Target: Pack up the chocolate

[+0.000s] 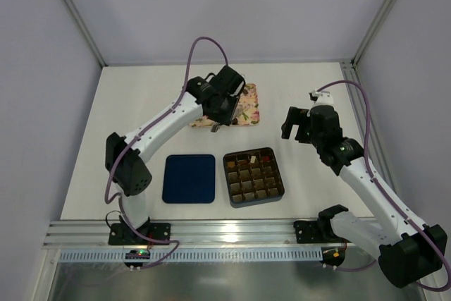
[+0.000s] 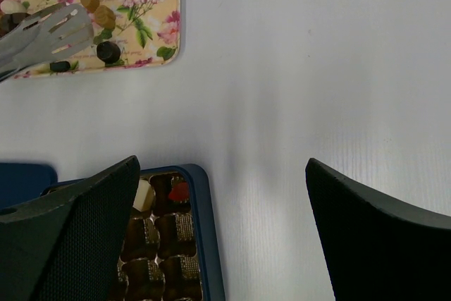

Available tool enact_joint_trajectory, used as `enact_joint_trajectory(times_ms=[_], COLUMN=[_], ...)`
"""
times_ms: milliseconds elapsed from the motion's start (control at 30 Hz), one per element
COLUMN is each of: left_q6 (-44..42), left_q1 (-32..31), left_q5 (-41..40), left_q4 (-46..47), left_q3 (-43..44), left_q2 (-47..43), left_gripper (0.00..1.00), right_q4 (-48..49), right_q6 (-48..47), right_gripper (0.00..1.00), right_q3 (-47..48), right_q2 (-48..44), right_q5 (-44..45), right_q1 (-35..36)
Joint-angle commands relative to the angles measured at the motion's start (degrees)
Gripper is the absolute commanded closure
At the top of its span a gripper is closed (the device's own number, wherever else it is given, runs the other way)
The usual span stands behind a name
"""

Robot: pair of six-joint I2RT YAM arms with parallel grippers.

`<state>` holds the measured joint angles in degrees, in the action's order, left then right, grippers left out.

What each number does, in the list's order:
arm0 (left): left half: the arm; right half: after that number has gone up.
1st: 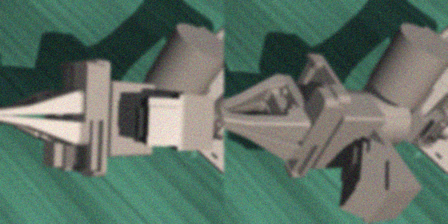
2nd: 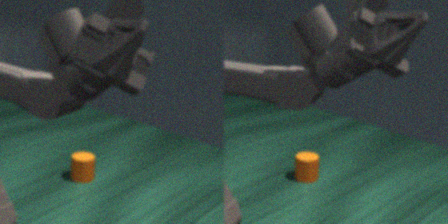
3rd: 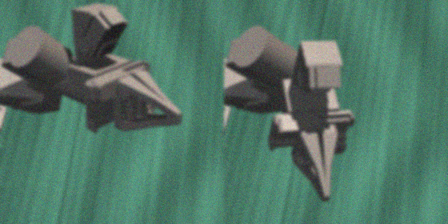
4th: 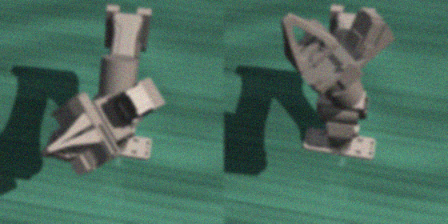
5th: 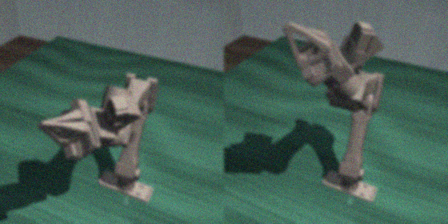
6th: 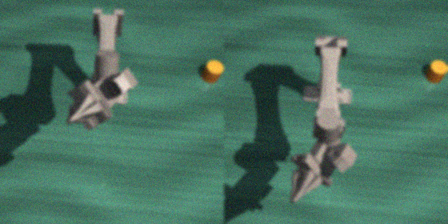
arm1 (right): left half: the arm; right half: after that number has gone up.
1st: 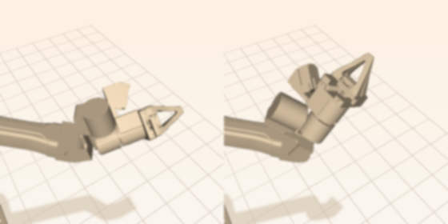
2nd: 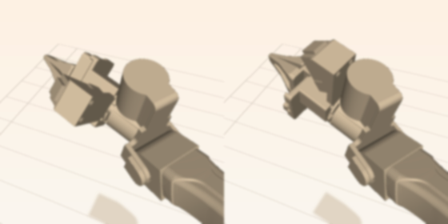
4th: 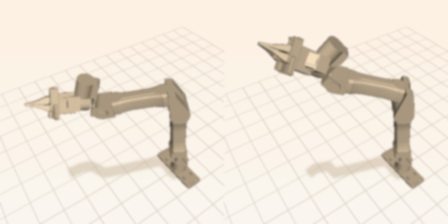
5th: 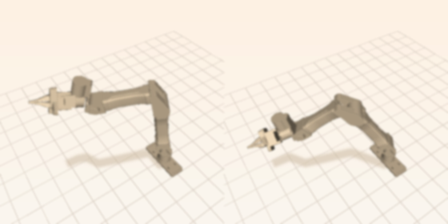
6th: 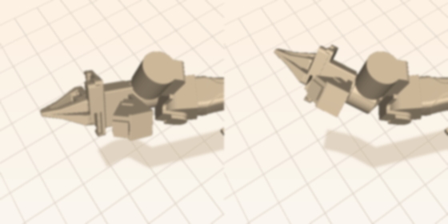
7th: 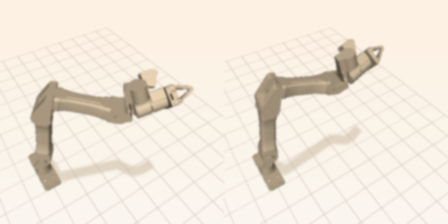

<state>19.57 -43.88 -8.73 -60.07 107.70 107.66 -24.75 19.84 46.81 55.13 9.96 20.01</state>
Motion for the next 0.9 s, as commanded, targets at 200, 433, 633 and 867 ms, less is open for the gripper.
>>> enact_joint_trajectory(times_ms=[200,433,633,867], left_q6=[4.5,8.1,12.2,14.8], left_q1=[-4.2,-10.0,-15.1,-18.4], left_q5=[1.4,1.3,1.6,3.4], left_q4=[-0.3,-2.9,-4.6,-5.8], left_q3=[-11.4,-18.0,-22.9,-28.1], left_q2=[-16.2,-24.9,-31.4,-36.8], left_gripper=[0.71,0.7,0.7,0.69], right_q4=[2.6,3.7,4.4,4.7], right_q6=[1.2,1.3,1.5,1.8], right_gripper=[0.0,0.0,0.0,0.0], right_q3=[0.4,-0.8,-1.4,-1.5], right_q2=[0.1,0.1,0.9,1.1], right_q5=[0.8,2.3,3.5,4.5], right_q1=[-0.4,-0.4,-0.4,-0.4])
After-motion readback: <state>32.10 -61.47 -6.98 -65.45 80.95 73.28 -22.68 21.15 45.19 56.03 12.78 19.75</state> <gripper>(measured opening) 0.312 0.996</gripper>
